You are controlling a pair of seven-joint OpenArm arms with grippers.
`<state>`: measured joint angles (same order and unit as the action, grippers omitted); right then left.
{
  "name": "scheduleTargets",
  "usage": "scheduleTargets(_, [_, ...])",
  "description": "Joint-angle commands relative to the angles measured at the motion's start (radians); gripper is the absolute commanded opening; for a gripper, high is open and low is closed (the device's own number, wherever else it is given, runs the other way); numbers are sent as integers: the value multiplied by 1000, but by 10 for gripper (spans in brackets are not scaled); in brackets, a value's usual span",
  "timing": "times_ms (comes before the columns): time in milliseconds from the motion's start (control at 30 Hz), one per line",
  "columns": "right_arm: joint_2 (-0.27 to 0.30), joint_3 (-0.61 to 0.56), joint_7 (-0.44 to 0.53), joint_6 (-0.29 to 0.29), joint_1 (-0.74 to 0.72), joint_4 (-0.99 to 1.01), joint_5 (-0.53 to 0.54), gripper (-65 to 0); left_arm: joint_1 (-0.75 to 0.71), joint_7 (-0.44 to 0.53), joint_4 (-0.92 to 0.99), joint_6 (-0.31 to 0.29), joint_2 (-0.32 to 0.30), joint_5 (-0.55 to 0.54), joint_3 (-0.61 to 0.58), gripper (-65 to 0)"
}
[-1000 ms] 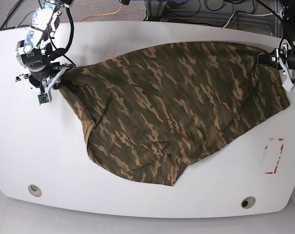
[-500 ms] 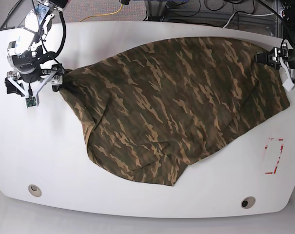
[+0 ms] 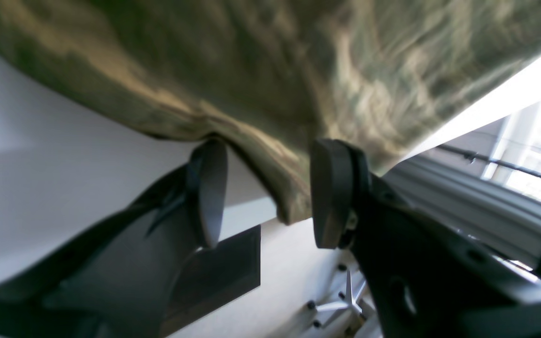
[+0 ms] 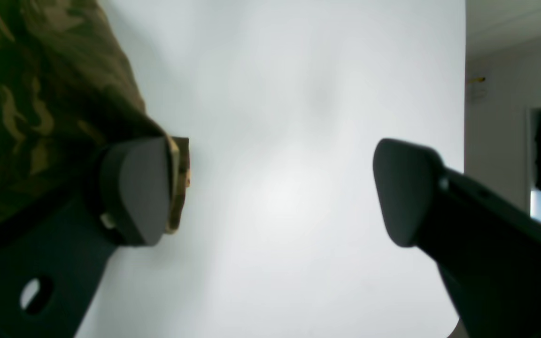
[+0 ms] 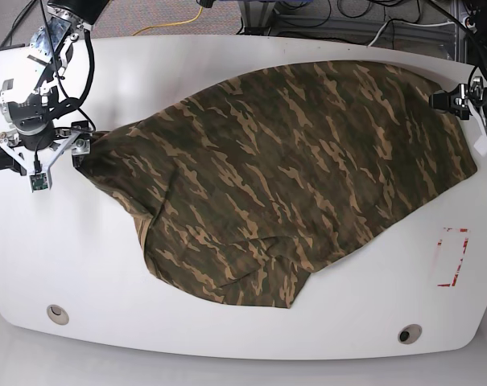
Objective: Layout the t-shirt on the table in an organized manner, then fold the t-shirt properly
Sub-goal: 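Open both grippers to release the shirt corners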
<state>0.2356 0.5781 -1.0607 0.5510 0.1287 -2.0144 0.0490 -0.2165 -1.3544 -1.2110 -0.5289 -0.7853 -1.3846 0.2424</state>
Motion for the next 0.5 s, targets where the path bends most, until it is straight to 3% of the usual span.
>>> scheduleTargets(0, [9, 4, 0, 5, 35, -18, 7, 0, 7, 2, -11, -4, -29, -19, 12, -378])
scheduleTargets(133, [-34, 27, 76, -4, 56, -19, -7, 0, 7, 2, -8, -4, -30, -19, 15, -379])
scheduleTargets(233, [-58, 116, 147, -9, 48, -19, -44, 0, 13, 2, -10, -4, -30, -19, 15, -379])
scheduleTargets(467, [-41, 182, 159, -7, -53, -12, -136, 0, 15, 2, -11, -4, -30, -19, 64, -381])
